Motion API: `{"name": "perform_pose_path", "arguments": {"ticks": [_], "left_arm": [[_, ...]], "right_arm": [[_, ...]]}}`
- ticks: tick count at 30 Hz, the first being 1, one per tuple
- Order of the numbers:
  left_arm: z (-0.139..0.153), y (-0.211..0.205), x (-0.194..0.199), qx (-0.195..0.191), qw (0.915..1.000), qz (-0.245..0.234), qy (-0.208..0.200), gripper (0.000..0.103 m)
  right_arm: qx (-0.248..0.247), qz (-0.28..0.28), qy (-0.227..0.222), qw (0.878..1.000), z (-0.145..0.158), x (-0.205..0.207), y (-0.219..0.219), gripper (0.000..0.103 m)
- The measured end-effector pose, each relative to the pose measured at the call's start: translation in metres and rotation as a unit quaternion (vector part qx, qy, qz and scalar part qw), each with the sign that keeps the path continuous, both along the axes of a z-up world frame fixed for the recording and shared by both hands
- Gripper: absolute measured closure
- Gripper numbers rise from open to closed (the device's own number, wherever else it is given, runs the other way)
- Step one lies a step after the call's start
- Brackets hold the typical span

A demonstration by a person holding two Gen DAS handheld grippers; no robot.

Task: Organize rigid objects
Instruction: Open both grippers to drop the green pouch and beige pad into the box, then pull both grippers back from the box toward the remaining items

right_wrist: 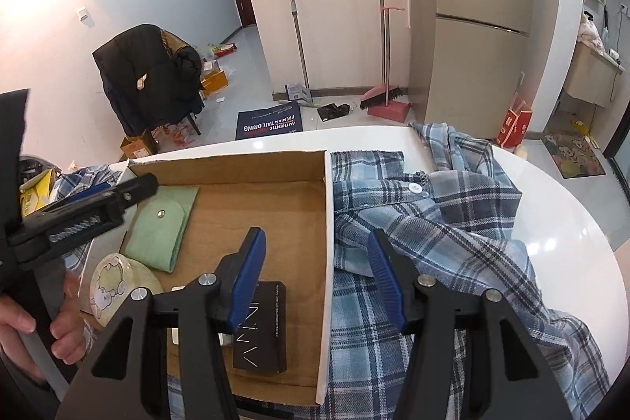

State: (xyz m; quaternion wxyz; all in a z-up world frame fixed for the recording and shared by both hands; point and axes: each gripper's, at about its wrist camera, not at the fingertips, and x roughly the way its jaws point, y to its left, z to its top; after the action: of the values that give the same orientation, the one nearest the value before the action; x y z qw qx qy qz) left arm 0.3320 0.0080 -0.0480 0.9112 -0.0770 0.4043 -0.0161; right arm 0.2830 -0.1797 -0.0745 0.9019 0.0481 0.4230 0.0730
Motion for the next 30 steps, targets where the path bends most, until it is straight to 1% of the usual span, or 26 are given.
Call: {"name": "perform_pose_path", "arguments": {"ticks": [2, 6, 9, 10, 11, 12, 14, 15, 16, 17, 18, 19, 21, 22, 24, 25, 26, 28, 30], "left_arm": [[0.013, 0.000, -0.009, 0.004, 0.9996, -0.008, -0.028, 0.015], [0.044, -0.002, -0.038, 0.031, 0.9953, -0.022, -0.089, 0.015], [0.064, 0.004, -0.068, 0.013, 0.9909, -0.020, -0.132, 0.015], [0.071, 0.007, -0.082, 0.003, 0.9886, -0.017, -0.150, 0.015], [0.076, 0.008, -0.092, 0.000, 0.9869, -0.016, -0.160, 0.015], [0.082, 0.008, -0.103, 0.006, 0.9851, -0.017, -0.171, 0.015], [0.094, 0.006, -0.123, 0.033, 0.9810, -0.025, -0.190, 0.015], [0.102, 0.005, -0.136, 0.046, 0.9771, -0.028, -0.206, 0.015], [0.109, 0.005, -0.148, 0.048, 0.9729, -0.034, -0.224, 0.015], [0.113, 0.006, -0.159, 0.041, 0.9700, -0.042, -0.236, 0.015], [0.119, 0.008, -0.169, 0.026, 0.9665, -0.054, -0.250, 0.014], [0.123, 0.010, -0.179, 0.016, 0.9638, -0.058, -0.260, 0.013], [0.131, 0.014, -0.197, 0.008, 0.9596, -0.049, -0.277, 0.013], [0.134, 0.014, -0.206, 0.011, 0.9574, -0.041, -0.286, 0.013], [0.139, 0.015, -0.223, 0.033, 0.9539, -0.008, -0.298, 0.013], [0.141, 0.016, -0.232, 0.035, 0.9508, -0.002, -0.308, 0.013], [0.141, 0.017, -0.240, 0.037, 0.9478, -0.001, -0.317, 0.013], [0.144, 0.013, -0.254, 0.053, 0.9421, 0.003, -0.331, 0.013], [0.144, 0.009, -0.272, 0.062, 0.9395, -0.010, -0.337, 0.013]], "right_arm": [[0.002, -0.003, -0.003, 1.000, 0.002, -0.001, -0.002, 0.050], [0.005, -0.004, -0.009, 1.000, 0.010, -0.004, -0.002, 0.050], [0.005, -0.014, -0.027, 1.000, 0.023, -0.011, -0.001, 0.050], [0.007, -0.013, -0.033, 0.999, 0.028, -0.014, 0.000, 0.050], [0.010, -0.008, -0.039, 0.999, 0.035, -0.017, 0.002, 0.050], [0.014, -0.004, -0.044, 0.999, 0.041, -0.020, 0.002, 0.050], [0.021, -0.001, -0.054, 0.998, 0.055, -0.031, 0.003, 0.050], [0.022, -0.002, -0.059, 0.998, 0.060, -0.037, 0.003, 0.050], [0.021, -0.006, -0.066, 0.998, 0.067, -0.044, 0.004, 0.050], [0.018, -0.009, -0.075, 0.997, 0.073, -0.052, 0.004, 0.050], [0.013, -0.009, -0.083, 0.996, 0.078, -0.060, 0.006, 0.050], [0.007, -0.007, -0.089, 0.996, 0.083, -0.068, 0.007, 0.050], [-0.008, 0.000, -0.101, 0.995, 0.093, -0.083, 0.011, 0.050], [-0.015, 0.006, -0.108, 0.994, 0.097, -0.092, 0.012, 0.050], [-0.027, 0.017, -0.121, 0.992, 0.105, -0.110, 0.014, 0.050], [-0.031, 0.021, -0.129, 0.991, 0.109, -0.121, 0.015, 0.050], [-0.032, 0.023, -0.134, 0.990, 0.111, -0.130, 0.016, 0.049], [-0.029, 0.027, -0.140, 0.989, 0.114, -0.148, 0.017, 0.047], [-0.029, 0.034, -0.144, 0.988, 0.114, -0.161, 0.020, 0.046]]}}
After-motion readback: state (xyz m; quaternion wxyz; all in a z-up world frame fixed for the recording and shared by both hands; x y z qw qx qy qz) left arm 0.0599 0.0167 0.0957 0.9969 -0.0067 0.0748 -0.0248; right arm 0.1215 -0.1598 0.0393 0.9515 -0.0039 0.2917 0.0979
